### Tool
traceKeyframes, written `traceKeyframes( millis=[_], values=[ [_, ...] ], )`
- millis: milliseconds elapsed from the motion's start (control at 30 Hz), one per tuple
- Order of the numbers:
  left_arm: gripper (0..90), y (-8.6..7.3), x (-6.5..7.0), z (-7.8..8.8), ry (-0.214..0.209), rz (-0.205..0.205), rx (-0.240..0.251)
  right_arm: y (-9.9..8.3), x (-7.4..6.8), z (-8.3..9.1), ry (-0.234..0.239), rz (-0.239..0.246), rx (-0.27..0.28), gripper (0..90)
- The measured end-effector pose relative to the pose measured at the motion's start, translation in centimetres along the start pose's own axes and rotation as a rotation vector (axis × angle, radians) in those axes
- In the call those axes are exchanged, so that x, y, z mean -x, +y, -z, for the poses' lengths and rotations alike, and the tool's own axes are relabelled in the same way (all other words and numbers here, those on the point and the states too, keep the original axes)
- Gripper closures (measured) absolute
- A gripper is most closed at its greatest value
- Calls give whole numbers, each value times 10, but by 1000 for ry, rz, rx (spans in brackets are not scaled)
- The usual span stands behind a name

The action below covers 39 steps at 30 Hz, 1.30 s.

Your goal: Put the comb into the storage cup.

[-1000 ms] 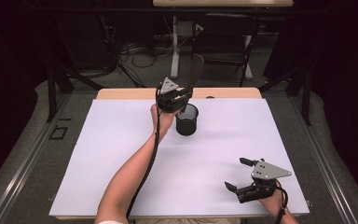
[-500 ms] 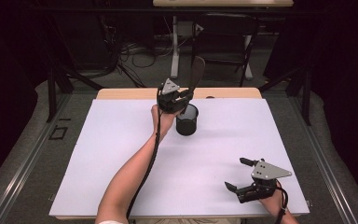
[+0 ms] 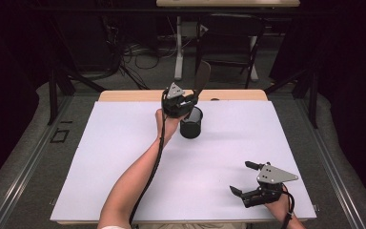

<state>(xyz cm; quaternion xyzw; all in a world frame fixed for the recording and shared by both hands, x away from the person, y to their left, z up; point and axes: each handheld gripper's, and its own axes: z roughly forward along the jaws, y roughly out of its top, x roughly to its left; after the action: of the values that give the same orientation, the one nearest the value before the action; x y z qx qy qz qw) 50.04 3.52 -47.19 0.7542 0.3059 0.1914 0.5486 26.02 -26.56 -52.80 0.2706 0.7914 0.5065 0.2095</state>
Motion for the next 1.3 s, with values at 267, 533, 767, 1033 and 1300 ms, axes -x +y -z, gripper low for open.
traceKeyframes(
  millis=[267, 533, 767, 1033, 1300],
  values=[
    [724, -6, 0, -1, 5, 4, -9, 0, 0, 0, -1, 1, 3, 11],
    [724, -7, 2, -3, -7, -1, -22, 0, 0, 0, -1, 2, 3, 11],
    [724, -8, 2, -2, -2, -3, -30, 1, 0, 0, 0, 3, 2, 11],
    [725, -12, 1, -3, 2, -8, -39, 0, -1, -1, 4, 1, 3, 11],
    [724, -19, 0, -5, 11, -23, -70, 0, 0, 0, 2, 1, -4, 11]
  ],
)
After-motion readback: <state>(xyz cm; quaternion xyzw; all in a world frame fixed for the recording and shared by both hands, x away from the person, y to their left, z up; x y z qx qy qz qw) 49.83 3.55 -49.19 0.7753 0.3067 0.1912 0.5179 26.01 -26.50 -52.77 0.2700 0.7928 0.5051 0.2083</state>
